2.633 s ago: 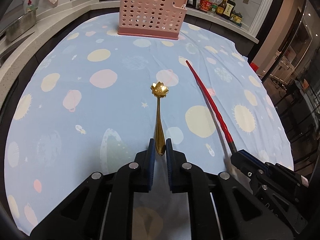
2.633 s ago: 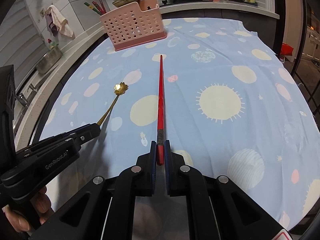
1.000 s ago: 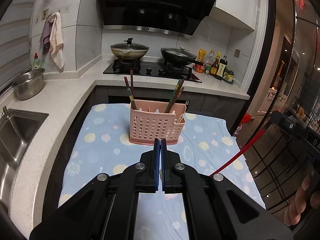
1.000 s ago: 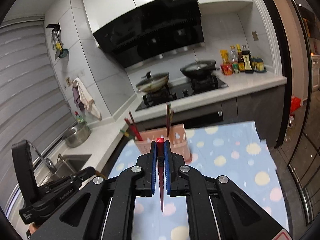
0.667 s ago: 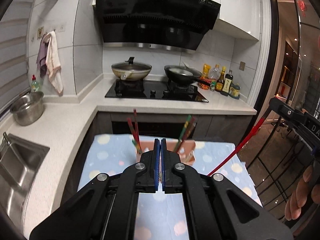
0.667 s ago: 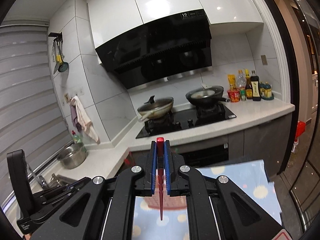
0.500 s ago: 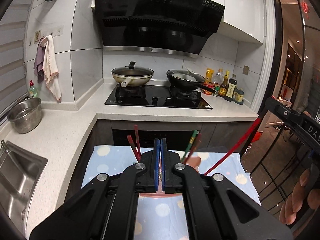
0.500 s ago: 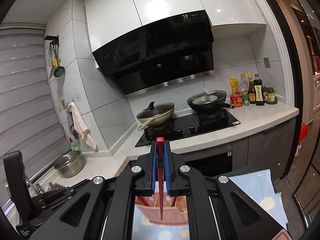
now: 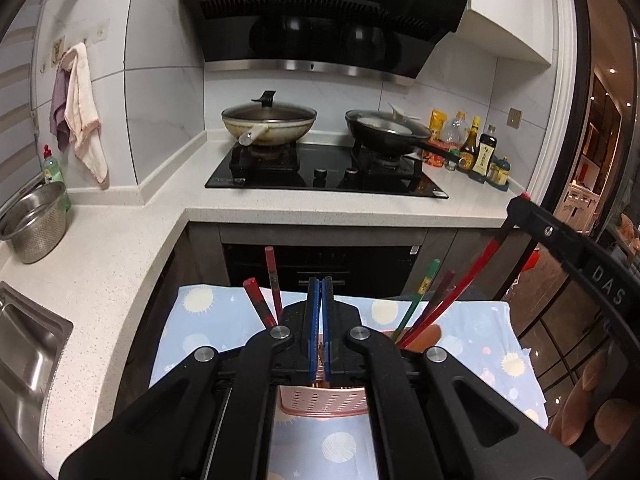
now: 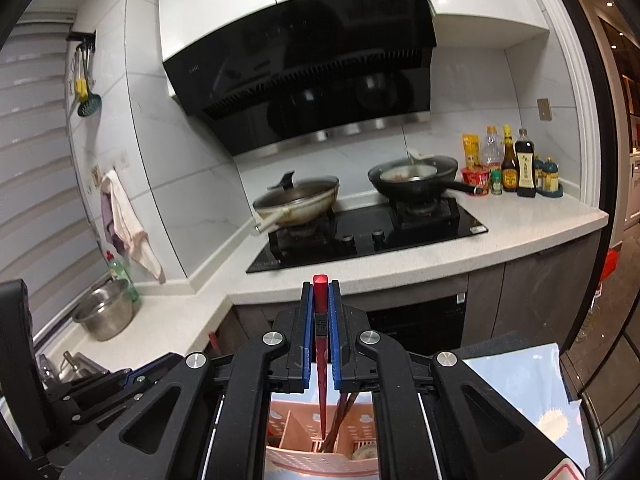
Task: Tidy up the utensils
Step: 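Lift the spoon and chopstick and carry both over the pink basket, then open the left tool to drop the spoon while the right tool drops the chopstick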
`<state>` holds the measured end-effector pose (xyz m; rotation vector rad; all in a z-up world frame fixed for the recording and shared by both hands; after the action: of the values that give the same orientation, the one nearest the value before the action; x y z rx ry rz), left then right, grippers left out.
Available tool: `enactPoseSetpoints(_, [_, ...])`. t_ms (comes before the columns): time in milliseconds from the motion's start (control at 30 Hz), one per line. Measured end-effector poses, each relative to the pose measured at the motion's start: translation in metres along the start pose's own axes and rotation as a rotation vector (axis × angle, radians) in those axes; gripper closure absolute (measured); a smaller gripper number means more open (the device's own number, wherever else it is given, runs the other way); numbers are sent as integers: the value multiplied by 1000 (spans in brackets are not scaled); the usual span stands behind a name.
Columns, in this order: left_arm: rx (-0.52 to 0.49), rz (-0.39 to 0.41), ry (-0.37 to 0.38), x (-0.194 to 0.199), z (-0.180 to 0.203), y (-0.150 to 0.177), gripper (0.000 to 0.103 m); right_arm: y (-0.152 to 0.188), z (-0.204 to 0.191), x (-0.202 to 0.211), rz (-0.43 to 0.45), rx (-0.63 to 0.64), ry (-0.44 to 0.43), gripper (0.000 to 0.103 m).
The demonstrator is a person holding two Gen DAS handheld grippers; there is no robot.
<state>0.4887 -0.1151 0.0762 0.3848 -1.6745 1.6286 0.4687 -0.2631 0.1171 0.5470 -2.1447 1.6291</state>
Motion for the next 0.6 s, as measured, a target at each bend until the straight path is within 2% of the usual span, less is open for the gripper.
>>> enactPoseSetpoints(233, [16,-43,-4,-23,-4,11,102,20,0,-22,-60,20,8,96])
enactPoseSetpoints(367, [22,-56,-6,-29,-7,14,102,24,1,-25,-64,22,22,95])
enactPoseSetpoints(433, [27,-54,-17,-29,-8,15,100,24,2,-23,-57,18,30,81])
enactPoseSetpoints(500, [32,-51,-22,-28,-10,16,89,22,3,-19,-44,17,34,71])
enactPoseSetpoints(533, [36,-45,-25,-26,-11,15,79,22,2,-17,-39,21,34,70])
enactPoseSetpoints(567, [36,-38,-30,-24,-12,15,73,21,2,-15,-38,25,36,70])
enactPoseSetpoints(600, [32,-30,-36,-22,-12,14,73,21,2,-14,-38,30,36,70])
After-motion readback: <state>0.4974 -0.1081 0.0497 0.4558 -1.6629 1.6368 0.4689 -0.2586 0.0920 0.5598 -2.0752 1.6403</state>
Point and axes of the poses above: each gripper's, at about its wrist camera, not at the fingertips, and x roughly against the way its jaws point, z to its right, y to its underside, the point moved 8 cm from there along -x, roughly the way its jaws point, and after that the axes turned 10 degrees about -z, right-handed, at the moved point
